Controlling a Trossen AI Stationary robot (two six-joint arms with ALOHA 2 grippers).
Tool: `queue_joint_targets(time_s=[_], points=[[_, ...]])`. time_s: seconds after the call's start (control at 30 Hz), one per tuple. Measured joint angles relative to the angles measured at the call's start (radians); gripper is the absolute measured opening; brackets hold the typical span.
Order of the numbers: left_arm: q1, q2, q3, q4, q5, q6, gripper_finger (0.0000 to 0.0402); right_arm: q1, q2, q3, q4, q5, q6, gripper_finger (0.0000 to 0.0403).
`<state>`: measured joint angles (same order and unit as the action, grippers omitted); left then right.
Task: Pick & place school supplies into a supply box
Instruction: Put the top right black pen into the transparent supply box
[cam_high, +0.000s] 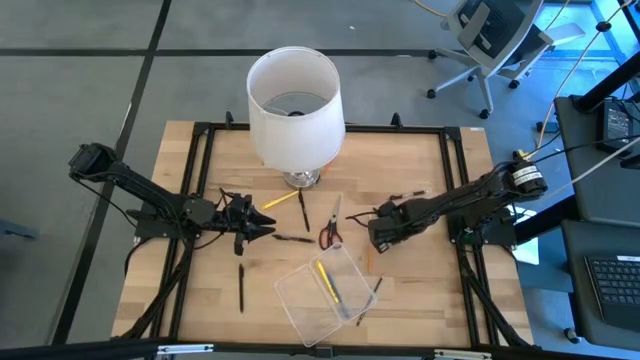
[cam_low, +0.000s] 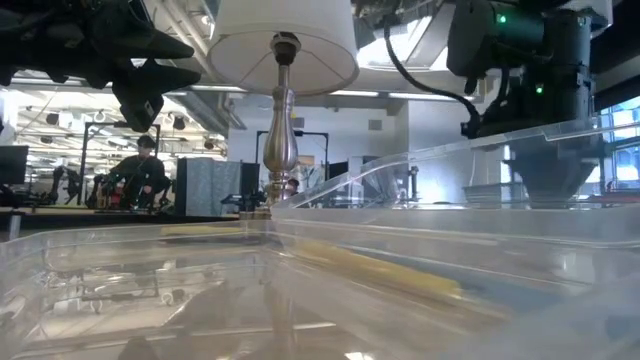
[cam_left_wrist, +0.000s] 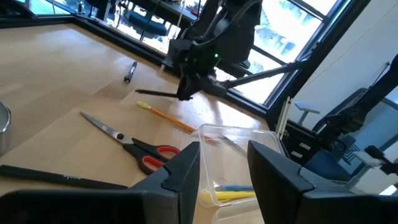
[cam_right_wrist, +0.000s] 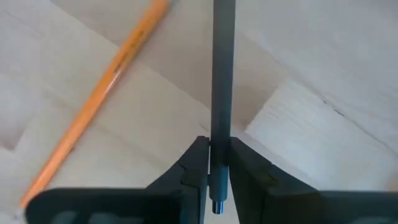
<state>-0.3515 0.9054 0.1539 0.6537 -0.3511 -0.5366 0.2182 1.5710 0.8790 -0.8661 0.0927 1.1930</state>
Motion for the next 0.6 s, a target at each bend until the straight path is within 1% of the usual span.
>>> queue_joint_targets(time_s=[0.2,0.4,0.53,0.6], points=[[0.0,0.0,0.0,0.0,-0.005,0.0,0.0127,0.022,-0.029,0.136,-0.014,-0.022,-0.071,0.0057],[0.0,0.0,0.0,0.0,-0.006,0.0,0.0127,0.063,-0.029,0.333,-0.006,-0.014,-0.046,0.0057],[0.0,0.0,0.0,0.0,-0.006,0.0,0.0127,0.11,-0.03,0.417,0.044,-0.004,-0.021,0.0057],[0.0,0.0,0.0,0.0,-0.006,0.0,0.0128,0.138,-0.021,0.431,0.106,0.028,-0.01,0.0056]])
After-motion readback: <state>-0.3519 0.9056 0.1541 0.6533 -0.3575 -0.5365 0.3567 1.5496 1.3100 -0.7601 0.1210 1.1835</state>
